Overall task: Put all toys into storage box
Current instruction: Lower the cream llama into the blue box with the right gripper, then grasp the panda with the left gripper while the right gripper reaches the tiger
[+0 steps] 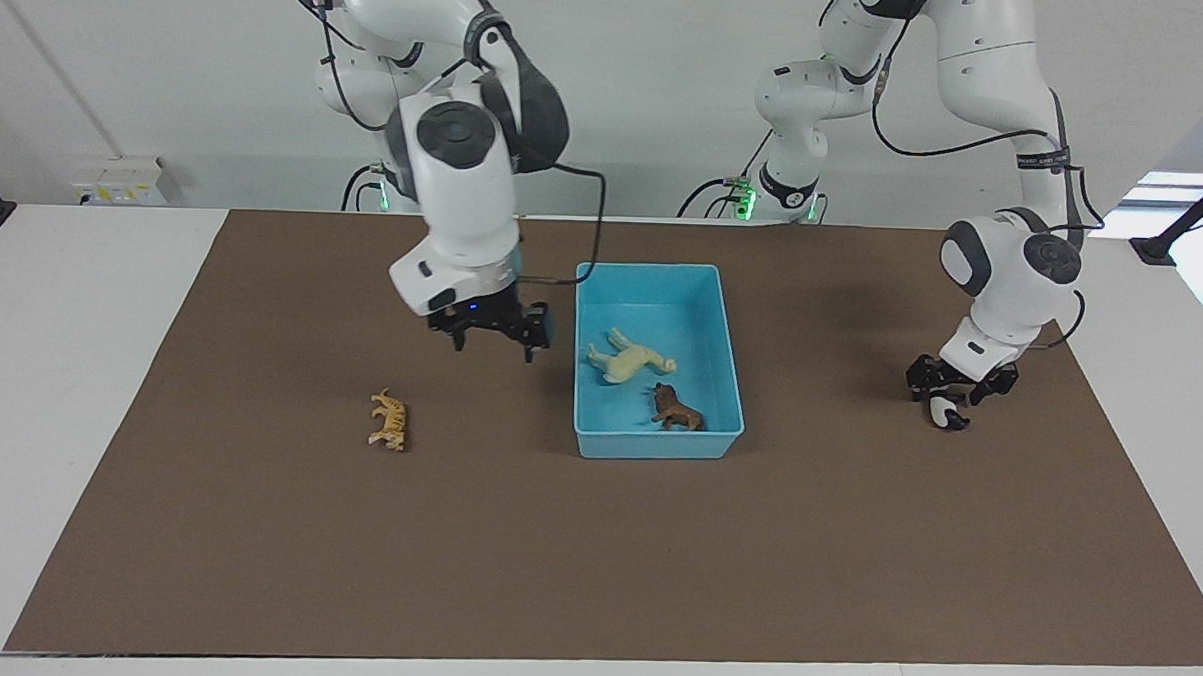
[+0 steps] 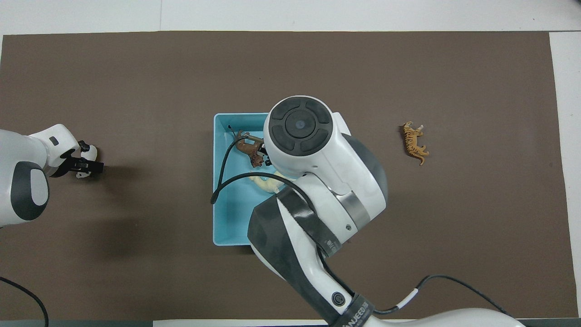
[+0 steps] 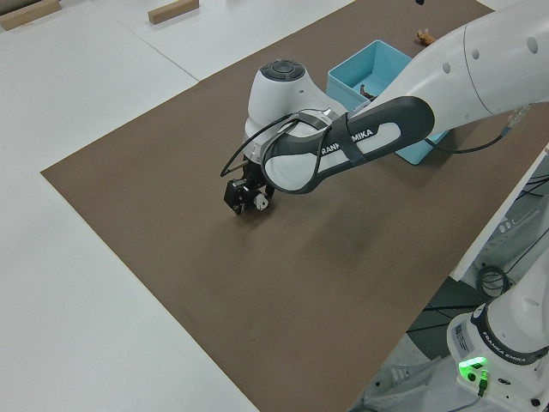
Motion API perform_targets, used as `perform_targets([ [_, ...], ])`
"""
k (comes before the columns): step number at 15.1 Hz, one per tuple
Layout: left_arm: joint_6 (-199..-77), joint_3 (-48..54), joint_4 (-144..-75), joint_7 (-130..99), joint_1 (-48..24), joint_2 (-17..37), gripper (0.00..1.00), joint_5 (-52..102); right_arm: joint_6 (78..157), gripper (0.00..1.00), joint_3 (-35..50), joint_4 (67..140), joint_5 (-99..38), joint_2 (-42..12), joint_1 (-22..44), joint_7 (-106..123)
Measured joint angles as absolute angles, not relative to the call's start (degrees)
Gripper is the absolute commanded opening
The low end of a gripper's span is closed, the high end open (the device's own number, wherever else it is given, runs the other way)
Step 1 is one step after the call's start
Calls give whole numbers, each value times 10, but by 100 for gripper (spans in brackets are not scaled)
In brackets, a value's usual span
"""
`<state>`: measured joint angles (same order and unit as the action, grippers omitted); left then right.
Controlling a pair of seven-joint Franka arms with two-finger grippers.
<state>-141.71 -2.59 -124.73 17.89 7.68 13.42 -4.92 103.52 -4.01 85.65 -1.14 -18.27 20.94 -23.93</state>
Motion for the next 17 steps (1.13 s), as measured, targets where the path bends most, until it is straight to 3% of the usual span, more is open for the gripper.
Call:
perform_targets([
  [3,-1415,-26,-1240,176,77,135,30,-49,1087,100,-40,887,-15,-181,168,-192],
  [6,-1389,-26,-1221,176,78,137,0,-49,1137,100,-37,935,-16,-179,167,-178],
  [12,-1314,-17,-1172,77,61,141,0,-42,1228,100,-38,1076,-16,-147,132,-3],
  [17,-1144,-10,-1036,-166,-65,141,0,9,1288,100,-37,1136,-16,-137,115,32],
])
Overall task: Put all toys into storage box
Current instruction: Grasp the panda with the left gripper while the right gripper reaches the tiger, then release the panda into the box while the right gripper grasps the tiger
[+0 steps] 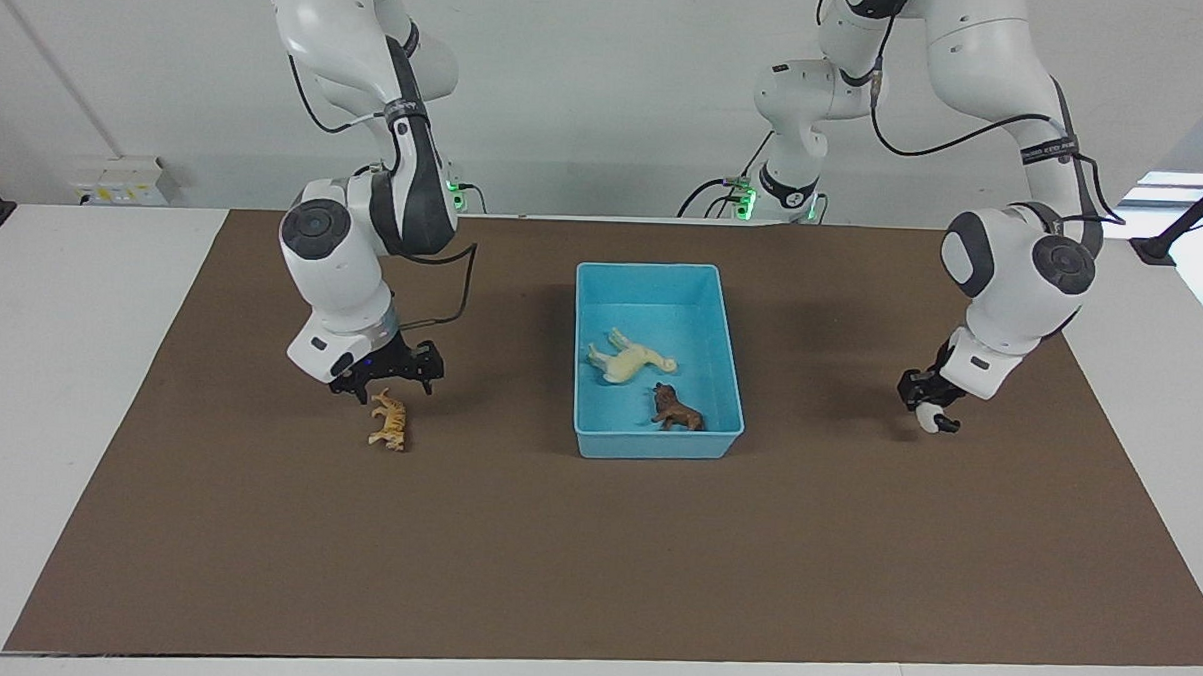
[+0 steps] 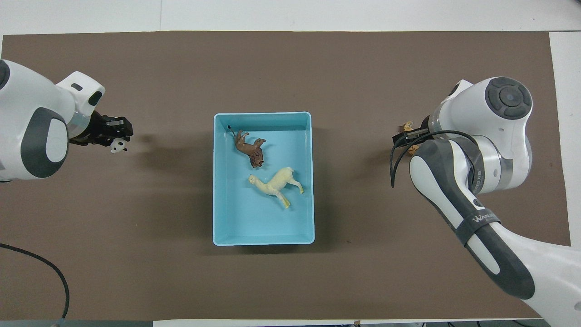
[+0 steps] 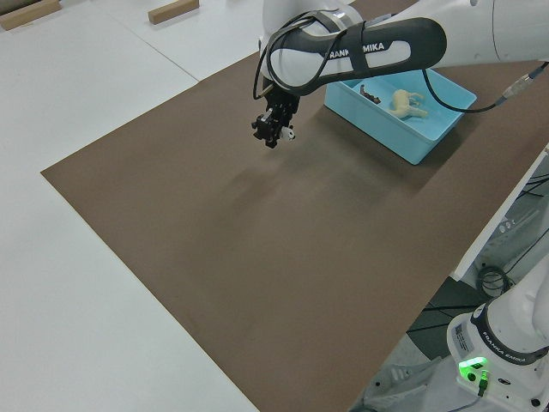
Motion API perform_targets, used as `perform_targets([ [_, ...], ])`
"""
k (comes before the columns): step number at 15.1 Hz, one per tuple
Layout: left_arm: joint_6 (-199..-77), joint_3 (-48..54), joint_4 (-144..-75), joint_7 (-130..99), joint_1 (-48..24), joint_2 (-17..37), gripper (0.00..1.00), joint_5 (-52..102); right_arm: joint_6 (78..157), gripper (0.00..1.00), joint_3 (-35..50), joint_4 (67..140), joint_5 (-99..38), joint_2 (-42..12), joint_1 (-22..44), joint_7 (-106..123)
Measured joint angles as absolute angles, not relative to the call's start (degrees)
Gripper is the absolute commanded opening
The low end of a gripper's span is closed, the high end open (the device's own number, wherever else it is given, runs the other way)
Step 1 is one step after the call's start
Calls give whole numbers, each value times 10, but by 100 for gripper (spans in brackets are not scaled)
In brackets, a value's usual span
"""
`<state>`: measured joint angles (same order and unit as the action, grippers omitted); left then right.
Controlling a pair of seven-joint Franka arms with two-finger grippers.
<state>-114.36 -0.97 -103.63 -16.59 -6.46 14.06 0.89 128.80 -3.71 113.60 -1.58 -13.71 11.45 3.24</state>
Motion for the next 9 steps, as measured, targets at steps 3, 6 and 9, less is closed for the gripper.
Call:
perform_targets([
  [3,-1098,-6,-991,-341,-152,140,1,30,1327,100,-34,1157,-16,-144,117,32],
  [6,-1094,-3,-976,-466,-231,140,5,47,1375,100,-36,1188,-16,-151,116,33],
  [9,-1095,-1,-979,-541,-306,140,7,49,1409,73,-36,1209,-16,-158,115,34],
])
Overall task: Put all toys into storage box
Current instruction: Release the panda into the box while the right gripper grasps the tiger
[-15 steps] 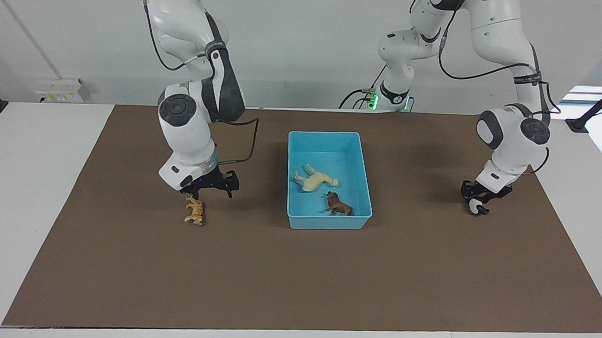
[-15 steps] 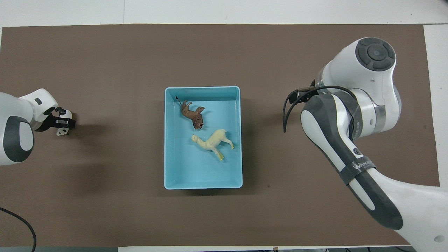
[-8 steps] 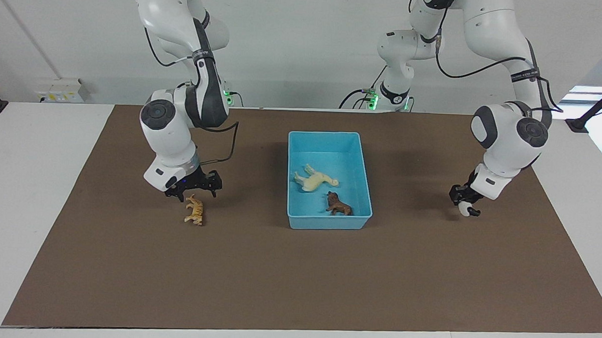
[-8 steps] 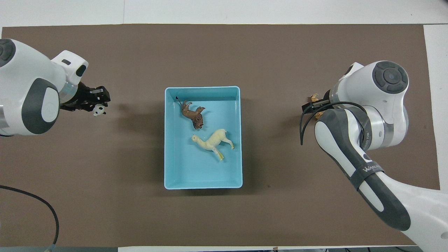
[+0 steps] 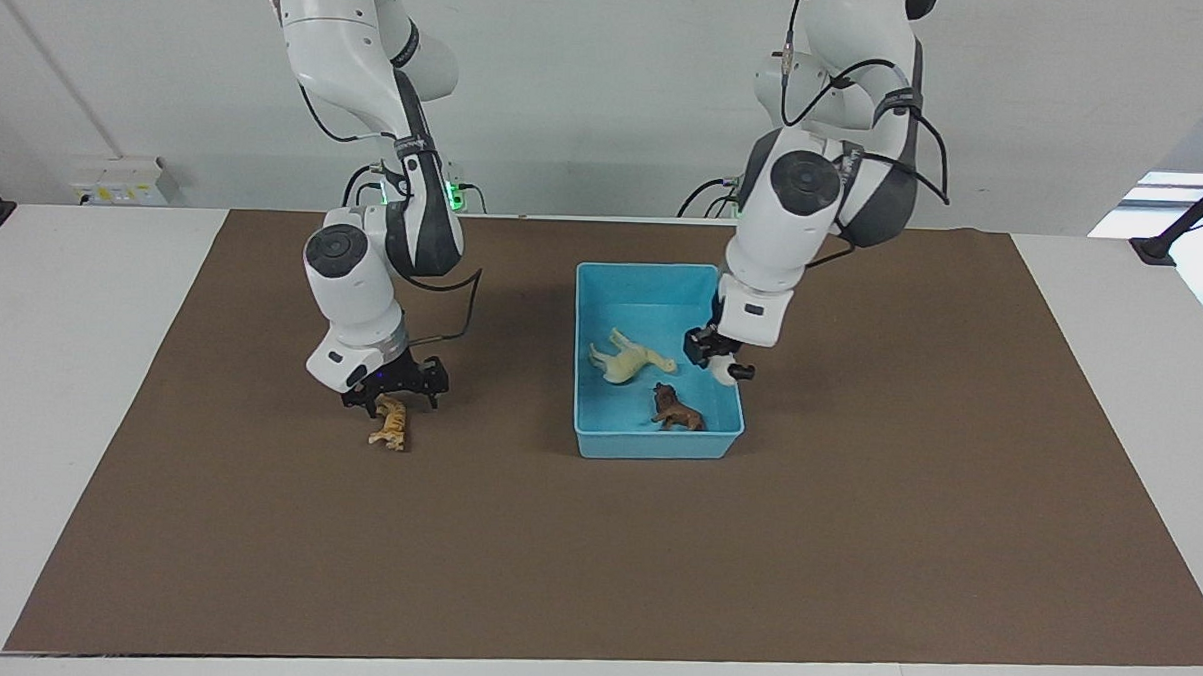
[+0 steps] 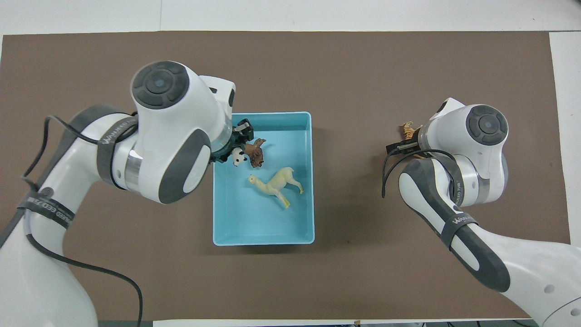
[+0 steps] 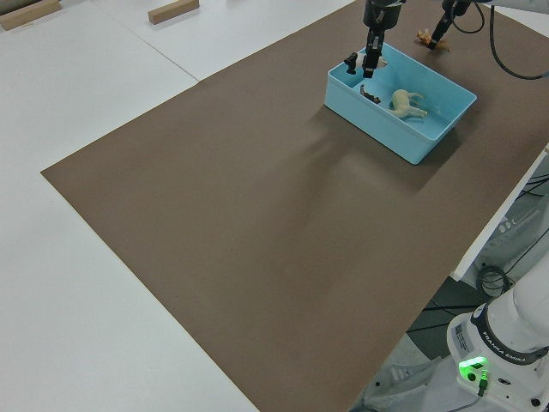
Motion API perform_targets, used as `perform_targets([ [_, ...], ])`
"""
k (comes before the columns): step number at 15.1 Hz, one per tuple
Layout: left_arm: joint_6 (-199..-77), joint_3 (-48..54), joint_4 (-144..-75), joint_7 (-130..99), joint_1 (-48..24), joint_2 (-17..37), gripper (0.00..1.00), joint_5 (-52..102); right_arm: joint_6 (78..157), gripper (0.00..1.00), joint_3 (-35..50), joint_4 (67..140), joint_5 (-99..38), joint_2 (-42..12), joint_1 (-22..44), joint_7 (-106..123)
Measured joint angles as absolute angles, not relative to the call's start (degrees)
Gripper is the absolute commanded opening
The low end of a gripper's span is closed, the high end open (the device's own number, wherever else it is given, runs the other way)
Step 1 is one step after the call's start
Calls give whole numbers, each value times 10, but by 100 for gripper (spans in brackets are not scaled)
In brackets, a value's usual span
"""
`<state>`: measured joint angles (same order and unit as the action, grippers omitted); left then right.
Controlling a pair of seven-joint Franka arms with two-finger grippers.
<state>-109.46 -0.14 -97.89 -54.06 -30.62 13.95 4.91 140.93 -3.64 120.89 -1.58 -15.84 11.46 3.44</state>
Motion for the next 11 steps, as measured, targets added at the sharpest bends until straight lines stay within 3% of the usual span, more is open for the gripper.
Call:
perform_targets([
  [1,-1099,-1,-982,-555,-324,139,8,49,1412,58,-36,1211,-16,-160,115,34],
  [3,-1144,-2,-997,-567,-336,140,7,49,1416,5,-37,1211,-16,-161,114,34],
  [5,-1187,-12,-1013,-566,-325,140,12,49,1417,0,-38,1211,-16,-160,113,34],
  [6,-1195,-16,-1019,-565,-316,140,27,49,1417,0,-38,1211,-16,-159,112,34],
  [7,-1198,-17,-1024,-563,-309,140,55,49,1416,0,-38,1210,-16,-158,111,34],
  [8,-1199,-17,-1029,-563,-305,140,93,49,1416,0,-38,1210,-16,-157,111,34],
  [9,-1200,-17,-1031,-563,-305,140,100,49,1411,0,-38,1209,-16,-156,111,30],
  [11,-1201,-15,-1033,-564,-305,139,100,49,1370,0,-36,1188,-16,-153,113,-6],
])
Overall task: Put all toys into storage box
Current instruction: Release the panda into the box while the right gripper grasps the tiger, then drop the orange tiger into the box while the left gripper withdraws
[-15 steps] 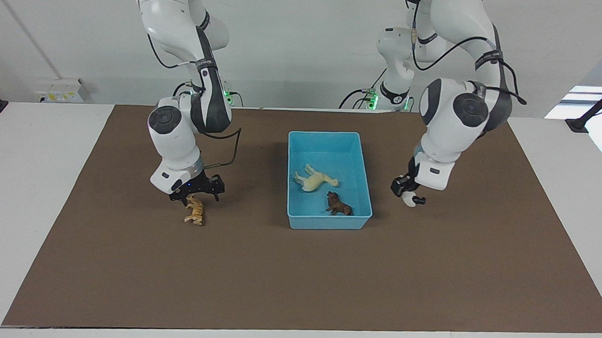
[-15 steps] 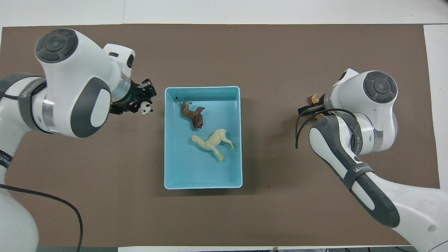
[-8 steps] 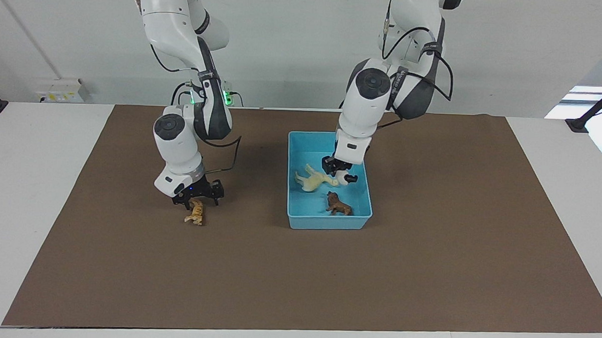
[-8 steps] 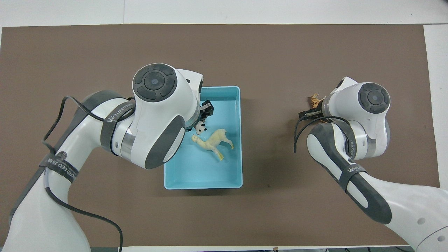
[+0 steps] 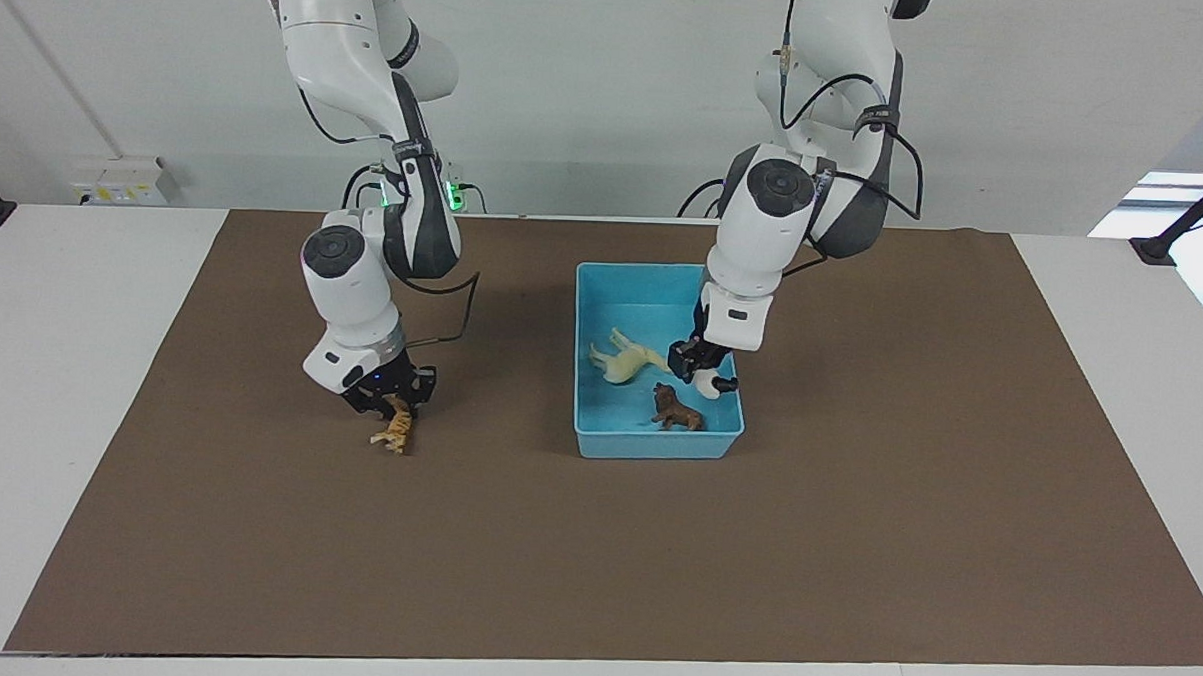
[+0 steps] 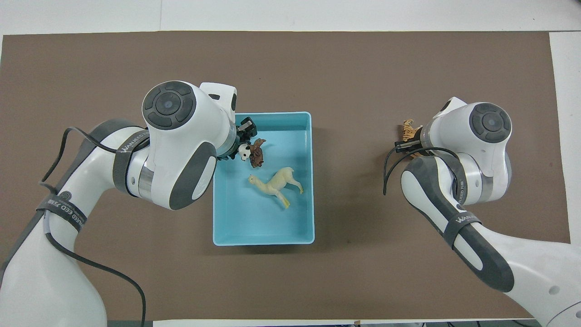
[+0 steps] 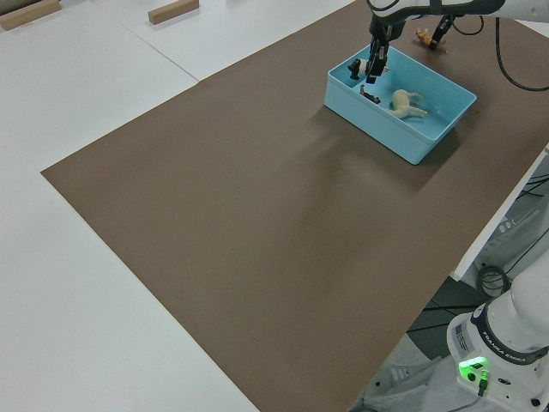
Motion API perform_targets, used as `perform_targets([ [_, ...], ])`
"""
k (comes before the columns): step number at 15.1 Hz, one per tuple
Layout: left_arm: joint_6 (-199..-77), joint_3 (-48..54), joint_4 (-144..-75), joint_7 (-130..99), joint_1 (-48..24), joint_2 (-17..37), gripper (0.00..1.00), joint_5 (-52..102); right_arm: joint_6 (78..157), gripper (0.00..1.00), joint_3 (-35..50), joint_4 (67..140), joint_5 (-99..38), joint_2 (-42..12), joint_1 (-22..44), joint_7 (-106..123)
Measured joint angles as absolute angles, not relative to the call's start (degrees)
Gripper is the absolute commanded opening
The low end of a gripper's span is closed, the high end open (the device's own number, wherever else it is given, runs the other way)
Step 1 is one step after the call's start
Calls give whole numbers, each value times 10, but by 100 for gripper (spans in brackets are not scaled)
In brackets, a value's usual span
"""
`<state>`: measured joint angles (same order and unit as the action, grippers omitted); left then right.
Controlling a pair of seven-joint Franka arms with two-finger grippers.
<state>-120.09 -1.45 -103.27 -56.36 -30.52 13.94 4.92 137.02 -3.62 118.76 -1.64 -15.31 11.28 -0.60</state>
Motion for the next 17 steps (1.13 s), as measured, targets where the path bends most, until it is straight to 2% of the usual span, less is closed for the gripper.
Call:
perform_targets([
  [3,-1198,-15,-1033,-564,-305,138,100,49,1271,0,-30,1113,-16,-143,137,-116],
  [6,-1157,-28,-1016,-563,-297,127,100,49,1213,0,-27,1046,-16,-139,196,-262],
  [8,-1128,-39,-1002,-535,-261,105,100,41,1188,0,-25,1003,-16,-143,254,-373],
  [11,-1092,-45,-998,-425,-168,64,100,24,1172,0,-23,941,-16,-160,351,-495],
  [12,-1079,-46,-997,-374,-137,55,100,24,1174,40,-23,930,-16,-166,378,-521],
  [13,-1063,-47,-995,-325,-111,47,100,23,1178,99,-23,923,-16,-173,401,-540],
  [15,-1030,-48,-987,-245,-73,40,100,23,1179,100,-23,916,-16,-180,421,-559],
  [17,-990,-48,-976,-182,-54,33,100,22,1145,100,-23,898,-14,-185,427,-565],
])
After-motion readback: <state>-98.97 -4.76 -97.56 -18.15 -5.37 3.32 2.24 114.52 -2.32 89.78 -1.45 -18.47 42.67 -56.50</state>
